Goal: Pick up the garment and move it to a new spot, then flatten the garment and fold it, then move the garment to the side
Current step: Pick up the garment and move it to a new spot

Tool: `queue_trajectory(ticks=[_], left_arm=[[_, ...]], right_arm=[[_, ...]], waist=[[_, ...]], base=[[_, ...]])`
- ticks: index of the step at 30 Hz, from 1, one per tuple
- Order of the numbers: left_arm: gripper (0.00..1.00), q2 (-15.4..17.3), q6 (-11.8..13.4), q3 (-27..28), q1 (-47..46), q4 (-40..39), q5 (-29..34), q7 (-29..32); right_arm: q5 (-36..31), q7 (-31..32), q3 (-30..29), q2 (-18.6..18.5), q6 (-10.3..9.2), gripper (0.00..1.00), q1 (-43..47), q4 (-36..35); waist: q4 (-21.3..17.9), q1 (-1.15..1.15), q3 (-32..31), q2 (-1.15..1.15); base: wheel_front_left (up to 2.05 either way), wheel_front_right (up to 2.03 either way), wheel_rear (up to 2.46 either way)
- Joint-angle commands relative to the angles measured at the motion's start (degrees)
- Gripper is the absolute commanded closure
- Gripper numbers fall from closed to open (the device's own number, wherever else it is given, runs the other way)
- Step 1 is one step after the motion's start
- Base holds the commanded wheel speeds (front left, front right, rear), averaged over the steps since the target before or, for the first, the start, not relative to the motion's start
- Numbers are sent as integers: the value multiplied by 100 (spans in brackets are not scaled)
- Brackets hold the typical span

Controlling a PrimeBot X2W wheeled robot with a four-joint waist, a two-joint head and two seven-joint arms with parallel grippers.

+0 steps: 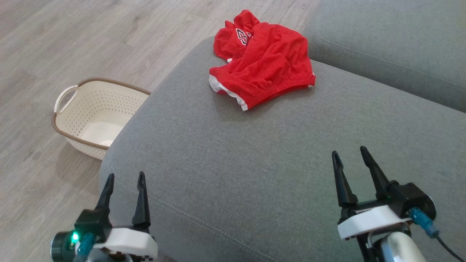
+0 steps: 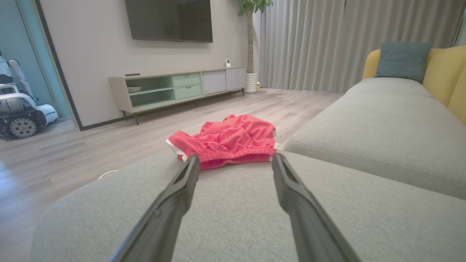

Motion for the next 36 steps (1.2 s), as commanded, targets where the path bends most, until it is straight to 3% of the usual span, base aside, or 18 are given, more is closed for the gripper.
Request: queue_trajectory(ticks=[1,7,15,23,30,36], left_arm=[[0,81,-57,184,-228,-151,31,-70],[0,666,-278,313,-1076,-228,191,23],[0,1397,-816,270,-2746,-111,357,622],[0,2010,-1287,-282,-3898,594,309,1430],[0,2647,-1341,-1158,-4635,1288,-401,2373],[0,2972,-1342,-1314,-5044,1918,-696,2988]], right_arm=[[20,-62,54,-48,-5,0,-142,-193],[-137,-62,9,-48,-5,0,-210,-335],[-418,-62,29,-48,-5,0,-622,-458],[-540,-62,-3,-48,-5,0,-879,-565],[-543,-62,28,-48,-5,0,-1113,-684],[-515,-62,85,-48,-5,0,-1294,-748]], waist=[[-13,0,-17,0],[-554,0,399,0],[-1444,0,1240,0],[-2071,0,1937,0],[-2444,0,2473,0],[-2628,0,2806,0]], base=[[0,0,0],[0,0,0],[0,0,0],[0,0,0],[0,0,0],[0,0,0]])
